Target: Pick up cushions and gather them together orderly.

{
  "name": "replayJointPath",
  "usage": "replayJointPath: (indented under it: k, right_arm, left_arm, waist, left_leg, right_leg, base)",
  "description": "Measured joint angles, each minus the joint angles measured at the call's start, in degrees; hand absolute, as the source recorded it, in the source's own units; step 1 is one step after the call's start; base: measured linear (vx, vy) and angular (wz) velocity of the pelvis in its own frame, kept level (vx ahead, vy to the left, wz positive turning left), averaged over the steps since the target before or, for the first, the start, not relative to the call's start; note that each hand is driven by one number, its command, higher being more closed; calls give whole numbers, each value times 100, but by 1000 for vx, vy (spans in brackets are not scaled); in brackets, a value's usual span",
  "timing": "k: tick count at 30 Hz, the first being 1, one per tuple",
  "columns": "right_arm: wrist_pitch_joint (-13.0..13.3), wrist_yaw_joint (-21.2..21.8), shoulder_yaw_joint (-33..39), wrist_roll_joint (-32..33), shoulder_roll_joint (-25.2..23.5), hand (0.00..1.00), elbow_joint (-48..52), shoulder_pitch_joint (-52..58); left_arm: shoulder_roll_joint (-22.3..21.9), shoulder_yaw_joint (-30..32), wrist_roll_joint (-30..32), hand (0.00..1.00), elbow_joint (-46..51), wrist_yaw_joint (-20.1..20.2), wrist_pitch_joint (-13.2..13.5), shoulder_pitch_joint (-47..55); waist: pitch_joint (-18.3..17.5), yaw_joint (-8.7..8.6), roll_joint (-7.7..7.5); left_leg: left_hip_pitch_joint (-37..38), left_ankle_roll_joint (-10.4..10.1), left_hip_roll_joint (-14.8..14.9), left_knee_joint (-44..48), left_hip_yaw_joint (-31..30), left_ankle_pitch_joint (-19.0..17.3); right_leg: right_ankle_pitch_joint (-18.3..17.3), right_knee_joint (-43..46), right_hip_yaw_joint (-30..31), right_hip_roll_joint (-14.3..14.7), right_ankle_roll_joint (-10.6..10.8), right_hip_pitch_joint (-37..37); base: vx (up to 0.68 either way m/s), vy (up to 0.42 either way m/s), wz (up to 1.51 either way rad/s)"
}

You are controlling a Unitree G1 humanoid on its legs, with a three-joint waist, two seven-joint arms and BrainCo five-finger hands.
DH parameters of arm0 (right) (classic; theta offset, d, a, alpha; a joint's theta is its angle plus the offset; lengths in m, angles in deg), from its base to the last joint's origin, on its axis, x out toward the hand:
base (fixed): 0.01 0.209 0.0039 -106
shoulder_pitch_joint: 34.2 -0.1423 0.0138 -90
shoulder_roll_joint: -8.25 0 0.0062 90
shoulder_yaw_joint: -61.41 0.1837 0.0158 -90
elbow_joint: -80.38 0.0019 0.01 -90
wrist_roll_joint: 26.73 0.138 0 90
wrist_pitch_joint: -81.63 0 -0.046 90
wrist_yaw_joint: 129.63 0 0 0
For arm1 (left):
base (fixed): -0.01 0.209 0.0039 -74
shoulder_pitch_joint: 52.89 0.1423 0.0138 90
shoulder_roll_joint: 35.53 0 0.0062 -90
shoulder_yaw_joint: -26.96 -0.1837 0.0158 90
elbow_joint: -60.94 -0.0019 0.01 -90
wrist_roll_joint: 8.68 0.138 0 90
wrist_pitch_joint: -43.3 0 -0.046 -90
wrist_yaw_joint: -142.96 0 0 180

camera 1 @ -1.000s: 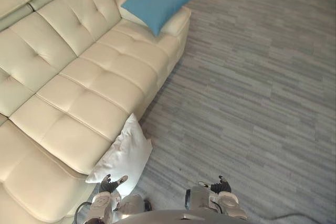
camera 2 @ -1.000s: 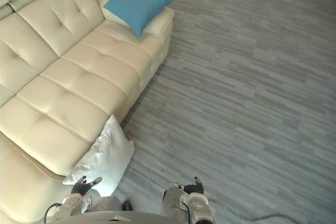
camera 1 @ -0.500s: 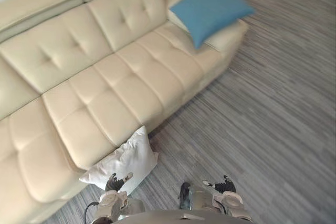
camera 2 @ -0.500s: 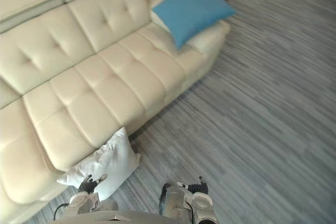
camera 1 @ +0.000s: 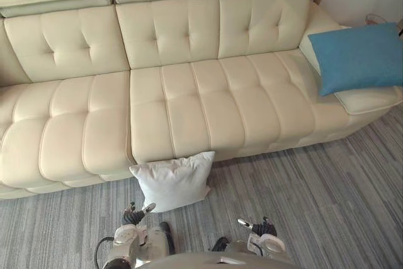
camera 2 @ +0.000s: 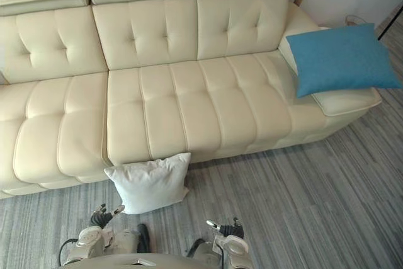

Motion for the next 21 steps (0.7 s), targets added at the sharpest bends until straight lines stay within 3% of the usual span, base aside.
replayJointPath:
  k: [4, 7, 8, 9, 10, 12, 13, 14, 15, 16, 17, 21]
  right_arm:
    - [-32, 3, -31, -27, 12, 0, -137, -40]
    - [-31, 7, -204, -78, 66, 0, -85, 14]
    - [-26, 7, -268, -144, 71, 0, -63, 12]
    - [-27, 7, -280, -163, 72, 0, -67, 41]
    - [-8, 11, -367, -190, 56, 0, -62, 84]
    - [-2, 7, -413, -187, 0, 0, -68, 94]
    - [-7, 9, -411, -183, -40, 0, -73, 123]
    - [-7, 21, -399, -183, -39, 0, -68, 127]
    - [-17, 16, -324, -174, 12, 0, -63, 170]
    - [-16, 17, -275, -179, 25, 0, -54, 175]
    - [-17, 16, -235, -178, 101, 0, -62, 172]
    - [-30, 16, -235, -177, 87, 0, -68, 203]
  left_arm:
    - [142, -69, 1, 0, -134, 4, -4, 70]
    - [188, -130, -3, 0, -136, 2, -3, 101]
    - [190, -122, -3, 0, -90, -3, -2, 118]
    - [195, -121, -3, 0, -86, -4, -1, 130]
    - [199, -84, -2, 0, -86, -7, 3, 114]
    - [237, -57, 3, 0, -92, -2, 8, 112]
    - [248, 62, 1, 0, -91, -5, 10, 77]
    - [215, 95, 2, 0, -133, -7, 6, 85]
    - [119, 138, 3, 0, -144, -8, 22, 103]
    - [84, 158, 2, 0, -143, -10, 34, 104]
    - [-12, 238, 6, 0, -145, -5, 41, 129]
    - [-30, 286, 113, 0, -140, 5, 44, 200]
  waist:
    - [-5, -34, -77]
    - [-5, -121, -119]
    - [29, -139, -139]
    - [47, -164, -76]
    - [5, -162, -133]
    - [-21, -160, -207]
    - [-35, -161, -324]
    - [-47, -174, -345]
    - [-107, -157, -193]
    - [-102, -149, -189]
    - [-128, -134, -33]
    - [-169, -120, 6]
  left_leg:
    - [91, 50, -236, -226, -128, 84]
    - [102, 127, -396, -222, -472, 8]
    - [191, 185, -408, -227, -711, 35]
    - [215, 215, -401, -222, -843, 56]
    - [189, 223, -347, -210, -1163, 64]
    - [73, 171, -368, -220, -1444, 121]
    - [31, 100, -545, -206, -1507, 171]
    - [44, 82, -558, -186, -1580, 193]
    - [60, 39, -541, -238, -1573, 231]
    - [47, 25, -524, -243, -1573, 240]
    - [42, -7, -456, -273, -1574, 260]
    - [141, -55, -379, -453, -1575, 341]
  right_leg:
    - [-98, 314, -25, -254, 118, -9]
    - [-8, 1245, 612, -442, 39, -258]
    - [117, 1742, 1224, -330, -170, -454]
    - [82, 1799, 1514, -213, -198, -519]
    - [-213, 1465, 2112, 233, -117, -467]
    - [-276, 757, 2501, 619, -118, -468]
    - [-1, 283, 2517, 572, -278, -432]
    - [-25, 331, 2472, 546, -198, -392]
    - [-84, 267, 2319, 525, -179, -350]
    - [-101, 237, 2301, 537, -150, -345]
    - [-56, 59, 2234, 603, -123, -263]
    - [155, -337, 2170, 716, -74, -46]
  base:
    - [-90, 42, 21]
    - [-38, 56, 63]
    - [-8, 29, 71]
    - [27, -22, 106]
    - [33, -77, 102]
    - [31, -128, 111]
    - [26, -125, 85]
    - [51, -118, 73]
    - [51, -79, 39]
    - [100, -87, 28]
    - [82, -60, 6]
    - [130, -52, 0]
